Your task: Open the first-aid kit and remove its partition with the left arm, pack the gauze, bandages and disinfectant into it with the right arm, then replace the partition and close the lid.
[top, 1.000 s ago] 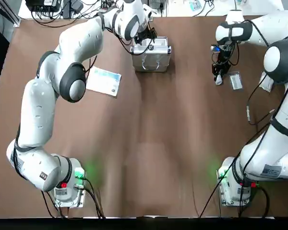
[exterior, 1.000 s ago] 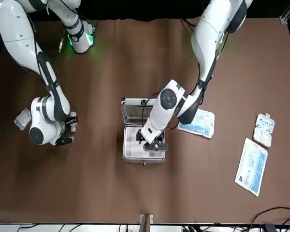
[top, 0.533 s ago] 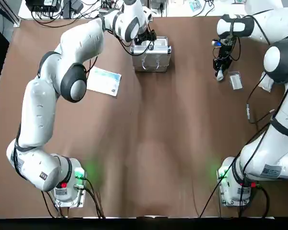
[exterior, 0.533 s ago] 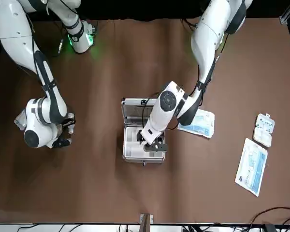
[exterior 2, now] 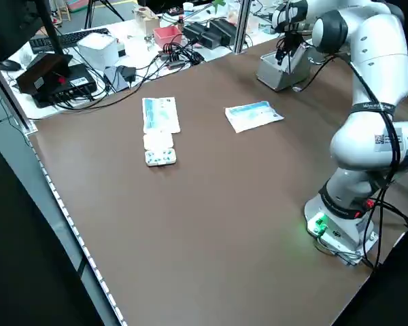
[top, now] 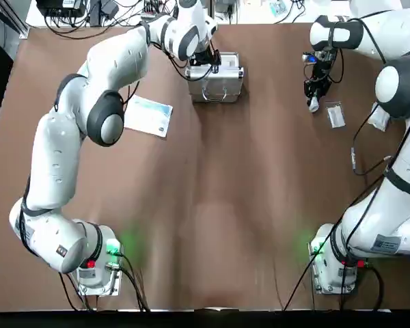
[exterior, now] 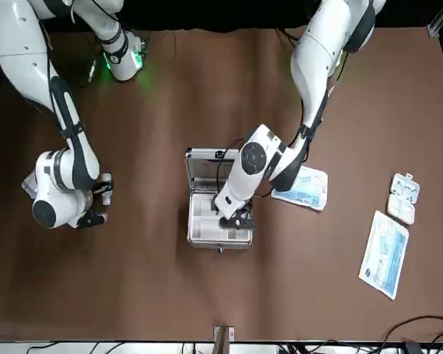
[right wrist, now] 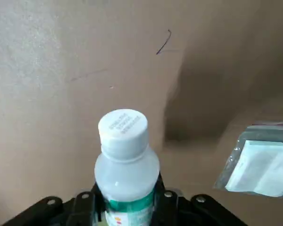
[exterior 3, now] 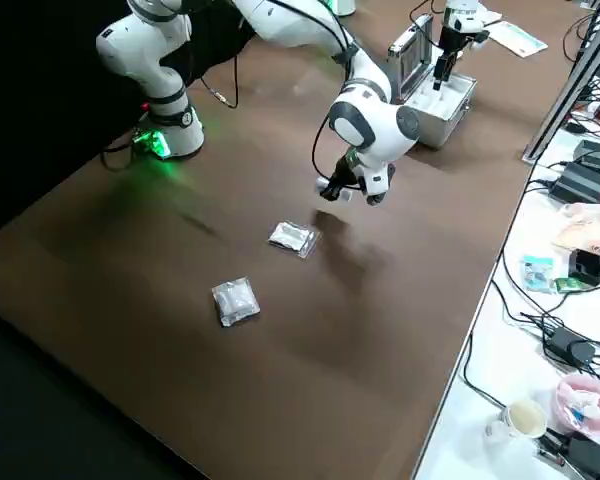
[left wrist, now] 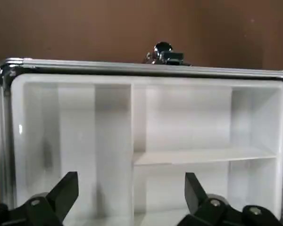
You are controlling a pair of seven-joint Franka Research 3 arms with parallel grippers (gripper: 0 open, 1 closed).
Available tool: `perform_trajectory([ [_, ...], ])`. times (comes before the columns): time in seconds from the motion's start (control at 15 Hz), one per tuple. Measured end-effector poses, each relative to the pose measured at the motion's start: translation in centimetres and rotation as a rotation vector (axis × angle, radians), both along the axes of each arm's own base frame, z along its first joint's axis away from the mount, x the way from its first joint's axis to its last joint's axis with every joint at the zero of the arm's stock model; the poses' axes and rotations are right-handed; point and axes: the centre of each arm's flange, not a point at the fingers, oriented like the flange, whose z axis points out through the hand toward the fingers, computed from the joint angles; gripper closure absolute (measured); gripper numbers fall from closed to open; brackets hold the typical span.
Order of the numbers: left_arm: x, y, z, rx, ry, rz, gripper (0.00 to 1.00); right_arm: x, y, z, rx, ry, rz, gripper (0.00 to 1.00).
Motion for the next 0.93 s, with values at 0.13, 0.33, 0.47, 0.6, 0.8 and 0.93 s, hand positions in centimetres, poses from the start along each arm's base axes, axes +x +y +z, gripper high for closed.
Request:
perform_trajectory([
  [0.13, -0.06, 0.01, -0.05, 0.004, 0.004, -0.003, 0.02, 0.0, 0.0, 0.0, 0.0, 0.0, 0.0, 0.6],
  [0.33, -0.28, -0.24, -0.07, 0.006, 0.006, -0.009, 0.19, 0.12, -0.01, 0.13, 0.0, -0.004, 0.0, 0.6],
  [0.47, -0.3, -0.27, -0.07, 0.006, 0.006, -0.01, 0.24, 0.2, -0.01, 0.21, 0.0, -0.006, 0.0, 0.6],
  [0.6, -0.29, -0.26, -0.08, 0.006, 0.006, -0.01, 0.26, 0.24, -0.01, 0.27, 0.0, -0.007, 0.0, 0.6],
  [0.8, -0.31, -0.23, -0.12, 0.009, 0.008, -0.01, 0.34, 0.25, -0.01, 0.28, 0.001, -0.007, -0.001, 0.6],
  [0.93, -0.38, -0.14, -0.24, 0.017, 0.018, -0.011, 0.44, 0.26, 0.03, 0.29, 0.003, -0.007, -0.003, 0.6],
])
